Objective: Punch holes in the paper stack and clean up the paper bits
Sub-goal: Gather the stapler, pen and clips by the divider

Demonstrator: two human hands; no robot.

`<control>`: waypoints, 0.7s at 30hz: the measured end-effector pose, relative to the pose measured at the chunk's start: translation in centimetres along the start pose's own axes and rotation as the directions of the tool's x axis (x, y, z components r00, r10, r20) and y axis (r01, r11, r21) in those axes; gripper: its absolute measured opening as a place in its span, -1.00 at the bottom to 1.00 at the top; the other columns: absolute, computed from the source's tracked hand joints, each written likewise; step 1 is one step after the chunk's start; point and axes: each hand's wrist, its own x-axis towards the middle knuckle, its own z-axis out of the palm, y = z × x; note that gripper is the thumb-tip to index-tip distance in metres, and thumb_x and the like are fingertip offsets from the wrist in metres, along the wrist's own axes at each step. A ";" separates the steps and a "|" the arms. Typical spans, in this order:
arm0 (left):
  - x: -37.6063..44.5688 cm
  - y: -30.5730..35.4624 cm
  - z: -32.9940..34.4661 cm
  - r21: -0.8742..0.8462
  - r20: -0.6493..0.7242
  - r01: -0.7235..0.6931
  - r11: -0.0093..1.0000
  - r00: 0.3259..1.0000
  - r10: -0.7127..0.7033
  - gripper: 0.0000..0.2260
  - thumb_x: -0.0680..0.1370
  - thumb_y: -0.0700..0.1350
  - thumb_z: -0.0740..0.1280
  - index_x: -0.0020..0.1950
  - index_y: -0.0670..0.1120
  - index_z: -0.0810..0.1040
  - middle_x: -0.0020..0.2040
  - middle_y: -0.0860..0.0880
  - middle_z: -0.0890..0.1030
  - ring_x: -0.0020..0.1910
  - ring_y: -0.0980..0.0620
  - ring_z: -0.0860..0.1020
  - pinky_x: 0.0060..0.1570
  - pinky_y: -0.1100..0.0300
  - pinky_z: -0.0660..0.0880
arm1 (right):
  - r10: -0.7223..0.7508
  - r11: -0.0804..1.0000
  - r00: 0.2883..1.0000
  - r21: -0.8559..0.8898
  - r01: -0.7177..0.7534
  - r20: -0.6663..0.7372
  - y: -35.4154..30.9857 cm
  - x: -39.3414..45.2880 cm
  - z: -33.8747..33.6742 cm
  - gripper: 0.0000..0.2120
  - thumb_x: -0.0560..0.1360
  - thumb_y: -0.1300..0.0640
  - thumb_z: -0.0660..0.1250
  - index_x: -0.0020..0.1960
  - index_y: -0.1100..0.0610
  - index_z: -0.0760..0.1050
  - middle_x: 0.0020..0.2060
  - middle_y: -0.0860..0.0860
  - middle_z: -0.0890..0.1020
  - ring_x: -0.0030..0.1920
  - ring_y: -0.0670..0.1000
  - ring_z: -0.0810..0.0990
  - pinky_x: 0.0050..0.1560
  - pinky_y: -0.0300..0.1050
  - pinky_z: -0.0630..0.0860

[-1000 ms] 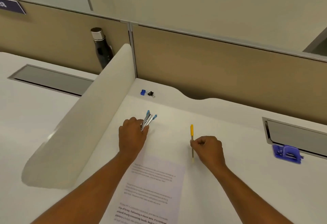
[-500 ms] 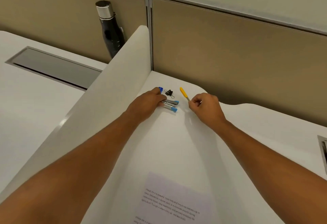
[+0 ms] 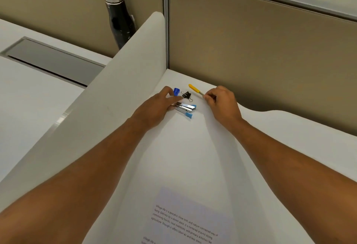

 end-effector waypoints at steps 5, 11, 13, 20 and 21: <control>-2.9 1.4 2.1 0.035 -0.274 0.212 0.977 0.942 -0.195 -0.51 0.65 -0.32 0.34 0.58 -0.08 0.46 0.44 -0.16 0.49 0.15 -0.18 0.59 0.06 0.02 0.52 | -0.036 0.999 0.999 -0.038 0.038 0.029 -1.5 3.1 1.2 -0.81 0.65 0.06 0.36 0.06 0.11 0.71 -0.01 0.05 0.64 -0.04 0.07 0.59 -0.03 0.02 0.56; -7.0 3.2 6.9 0.045 -0.163 0.340 0.939 0.930 -0.329 -0.42 0.76 0.13 0.09 0.72 -0.12 0.19 0.74 -0.15 0.17 0.73 -0.17 0.09 0.71 -0.13 -0.01 | -0.065 0.993 0.992 -0.089 0.075 0.108 -2.5 4.6 4.0 -0.82 0.62 0.05 0.40 0.06 0.11 0.74 -0.02 0.08 0.64 -0.02 0.09 0.60 0.00 0.09 0.60; -6.8 2.9 6.7 0.077 -0.143 0.351 0.933 0.930 -0.338 -0.38 0.75 0.17 -0.01 0.74 -0.11 0.09 0.77 -0.11 0.04 0.75 -0.12 -0.04 0.72 -0.09 -0.14 | -0.042 0.998 0.997 -0.037 0.044 0.063 -2.4 4.6 3.9 -0.84 0.60 0.06 0.44 0.06 0.12 0.74 -0.03 0.08 0.66 -0.03 0.08 0.61 0.00 0.09 0.60; -6.7 3.6 5.9 0.117 -0.098 0.362 0.925 0.931 -0.352 -0.42 0.77 0.12 -0.07 0.75 -0.10 0.03 0.77 -0.09 0.00 0.76 -0.08 -0.09 0.71 -0.12 -0.15 | -0.015 1.000 0.998 -0.008 0.016 0.063 -0.7 4.0 3.3 -0.82 0.63 0.09 0.41 0.14 0.11 0.74 0.02 0.06 0.67 0.02 0.06 0.60 0.04 -0.04 0.56; -6.7 3.7 5.9 0.121 -0.090 0.366 0.923 0.930 -0.357 -0.42 0.77 0.12 -0.08 0.75 -0.10 0.02 0.78 -0.09 -0.01 0.76 -0.07 -0.09 0.71 -0.12 -0.15 | -0.005 1.000 0.998 -0.001 0.005 0.056 -0.6 4.1 3.3 -0.82 0.62 0.09 0.42 0.15 0.10 0.74 0.02 0.05 0.67 0.02 0.04 0.59 0.02 -0.08 0.54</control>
